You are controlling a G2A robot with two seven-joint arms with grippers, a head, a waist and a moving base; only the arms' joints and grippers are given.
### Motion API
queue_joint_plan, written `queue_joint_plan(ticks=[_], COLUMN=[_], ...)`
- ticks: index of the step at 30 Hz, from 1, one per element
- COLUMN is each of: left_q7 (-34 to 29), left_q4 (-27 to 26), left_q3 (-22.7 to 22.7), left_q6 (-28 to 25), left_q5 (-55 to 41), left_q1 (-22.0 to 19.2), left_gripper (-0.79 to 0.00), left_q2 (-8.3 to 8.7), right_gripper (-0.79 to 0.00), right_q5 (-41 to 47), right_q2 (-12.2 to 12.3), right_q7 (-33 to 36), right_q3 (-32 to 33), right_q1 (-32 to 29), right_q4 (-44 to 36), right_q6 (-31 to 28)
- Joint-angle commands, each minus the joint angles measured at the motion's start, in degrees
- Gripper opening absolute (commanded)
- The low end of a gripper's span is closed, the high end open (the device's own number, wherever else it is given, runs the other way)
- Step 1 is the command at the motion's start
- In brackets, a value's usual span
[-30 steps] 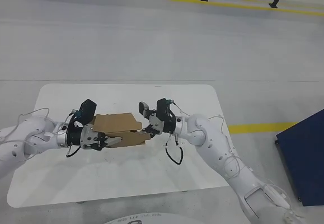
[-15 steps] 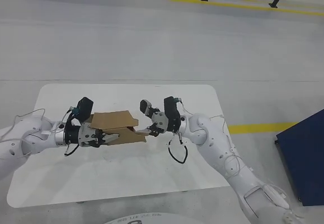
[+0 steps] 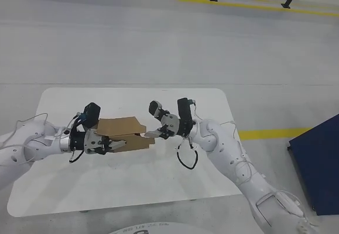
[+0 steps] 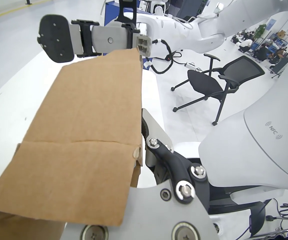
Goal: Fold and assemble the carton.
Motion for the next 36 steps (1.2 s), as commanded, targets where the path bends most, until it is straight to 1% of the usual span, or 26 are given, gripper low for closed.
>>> queue_joint_plan(ticks=[1, 4, 6, 11, 13, 17, 21, 29, 33, 36], left_q7=[-0.44, -0.83, -1.08, -1.77, -1.99, -2.64, -3.19, -4.2, -4.82, -4.93], left_q4=[-0.06, -0.09, -0.07, -0.4, -0.51, -0.42, -0.65, -1.95, -2.15, -1.96], left_q3=[-0.5, -1.18, -1.64, -2.67, -3.07, -3.86, -4.63, -5.43, -5.62, -5.92], left_q6=[0.0, 0.0, 0.0, 0.0, 0.0, 0.0, 0.0, 0.0, 0.0, 0.0], left_q5=[0.16, 0.32, 0.42, 0.45, 0.45, 0.76, 0.97, 0.18, -0.38, -1.08], left_q1=[0.34, 0.84, 1.17, 1.88, 2.13, 2.66, 3.24, 4.09, 4.25, 4.28], left_gripper=[-0.785, -0.785, -0.785, -0.785, -0.785, -0.785, -0.785, -0.785, -0.785, -0.785], left_q2=[-0.15, -0.29, -0.36, -0.55, -0.62, -0.73, -0.84, -0.86, -0.84, -0.78], right_gripper=[0.0, 0.0, 0.0, 0.0, 0.0, 0.0, 0.0, 0.0, 0.0, 0.0], right_q5=[3.06, 5.63, 5.66, 5.38, 5.95, 8.64, 9.36, 10.21, 10.82, 10.79], right_q2=[-0.04, 0.33, 0.64, 0.51, 0.28, -0.2, -0.6, -1.7, -2.06, -2.01], right_q7=[-1.14, -1.64, -0.57, 6.85, 10.02, 13.56, 16.42, 19.83, 19.79, 18.28], right_q3=[-0.17, -0.59, -0.37, -2.2, -3.19, -4.56, -5.59, -7.76, -7.9, -6.94], right_q1=[0.27, 0.56, 0.91, 3.16, 4.02, 5.4, 6.45, 8.39, 9.07, 8.63], right_q4=[1.01, 1.66, 2.68, 3.44, 3.7, 3.93, 4.07, 4.5, 5.44, 5.92], right_q6=[0.0, 0.0, 0.0, 0.0, 1.46, 1.91, 2.77, 5.37, 4.61, 3.31])
